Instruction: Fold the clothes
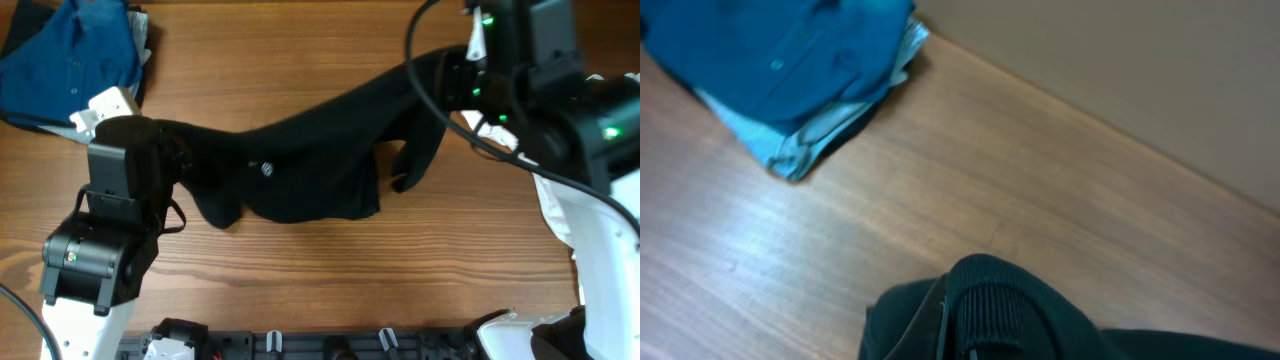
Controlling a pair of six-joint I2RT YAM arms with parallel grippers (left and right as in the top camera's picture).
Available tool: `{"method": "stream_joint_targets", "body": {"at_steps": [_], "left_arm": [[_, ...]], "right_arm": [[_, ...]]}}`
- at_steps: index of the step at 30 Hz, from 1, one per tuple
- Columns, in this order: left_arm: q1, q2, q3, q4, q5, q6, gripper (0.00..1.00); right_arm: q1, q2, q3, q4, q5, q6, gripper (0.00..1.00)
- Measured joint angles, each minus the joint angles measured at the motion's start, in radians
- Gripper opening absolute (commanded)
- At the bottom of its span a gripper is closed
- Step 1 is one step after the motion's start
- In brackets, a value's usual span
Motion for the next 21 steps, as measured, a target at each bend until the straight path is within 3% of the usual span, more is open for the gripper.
{"method": "stream_joint_targets", "body": {"at_steps": [8,14,21], "left_arm": [[0.0,0.0,0.026,0.055,0.022,0.035,0.04],[0.0,0.002,0.146,0.062,0.029,0.058,0.04],[0.0,0.001,0.279,0.111,0.029,0.139,0.04]], "right_arm": [[-0.095,-0.007,0.14,-0.025,0.015,-0.022,0.04],[-0.126,-0.018,0.2,-0.037,0.019,-0.05,0.04],[-0.126,-0.027,0.21,0.097,0.072,-0.112,0.04]]}}
